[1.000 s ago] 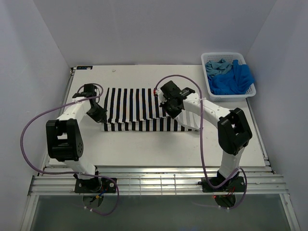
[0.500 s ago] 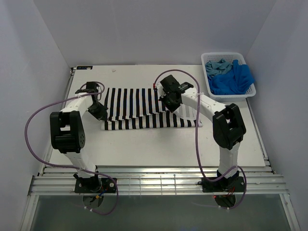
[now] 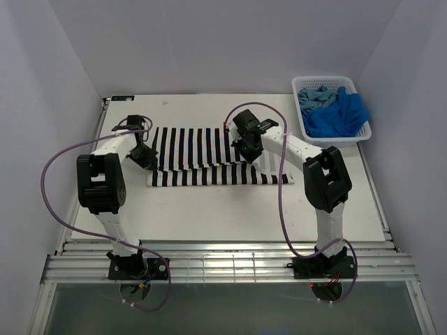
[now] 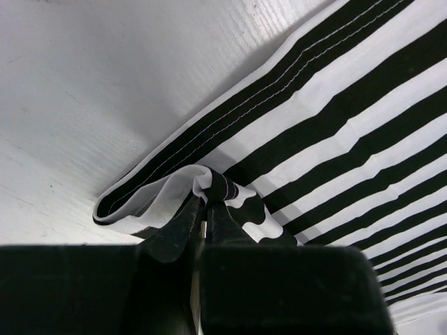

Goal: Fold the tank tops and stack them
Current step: Fold the tank top

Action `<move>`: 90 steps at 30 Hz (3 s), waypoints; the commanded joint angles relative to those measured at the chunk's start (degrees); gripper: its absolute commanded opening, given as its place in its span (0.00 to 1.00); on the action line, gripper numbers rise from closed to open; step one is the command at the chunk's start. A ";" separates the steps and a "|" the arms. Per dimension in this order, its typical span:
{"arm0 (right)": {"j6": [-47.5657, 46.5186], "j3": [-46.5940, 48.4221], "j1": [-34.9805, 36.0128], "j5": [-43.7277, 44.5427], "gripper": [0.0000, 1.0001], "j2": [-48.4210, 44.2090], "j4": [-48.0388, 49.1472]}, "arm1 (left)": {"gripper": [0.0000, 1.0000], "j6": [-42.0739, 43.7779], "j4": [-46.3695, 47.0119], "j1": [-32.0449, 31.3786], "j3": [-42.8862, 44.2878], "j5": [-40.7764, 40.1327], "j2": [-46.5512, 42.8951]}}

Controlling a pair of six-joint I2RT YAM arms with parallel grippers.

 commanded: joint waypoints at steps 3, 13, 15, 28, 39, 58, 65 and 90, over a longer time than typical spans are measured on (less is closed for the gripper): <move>0.77 4.12 -0.83 3.17 0.15 2.51 0.65 | 0.54 -1.38 0.15 0.85 2.74 -2.44 0.08; 6.56 8.18 -1.10 6.35 0.84 0.58 0.83 | 0.98 -0.50 0.06 0.85 10.13 -1.22 -2.91; 7.53 4.25 -1.01 4.86 0.90 -2.93 1.18 | 0.98 0.03 -0.02 0.85 9.69 -0.60 -4.57; 17.47 -18.11 -1.10 -14.22 0.90 -11.74 13.66 | 0.98 1.26 9.28 -3.72 -7.88 8.02 -6.70; 24.40 -37.13 -1.01 -20.09 0.90 -16.02 24.20 | 0.98 1.08 5.17 -3.72 -18.59 5.65 -9.93; 27.14 -43.35 4.17 -17.65 0.90 -39.24 20.09 | 0.98 3.72 -5.39 -3.72 -18.45 -2.35 -31.04; 22.13 -24.55 -0.90 -13.08 0.90 -31.26 18.85 | 0.98 3.90 -3.37 -3.37 0.18 -5.69 -17.17; 8.76 16.17 -9.54 -14.56 0.90 6.02 10.94 | 0.88 23.85 -0.20 -2.13 37.99 -5.60 26.09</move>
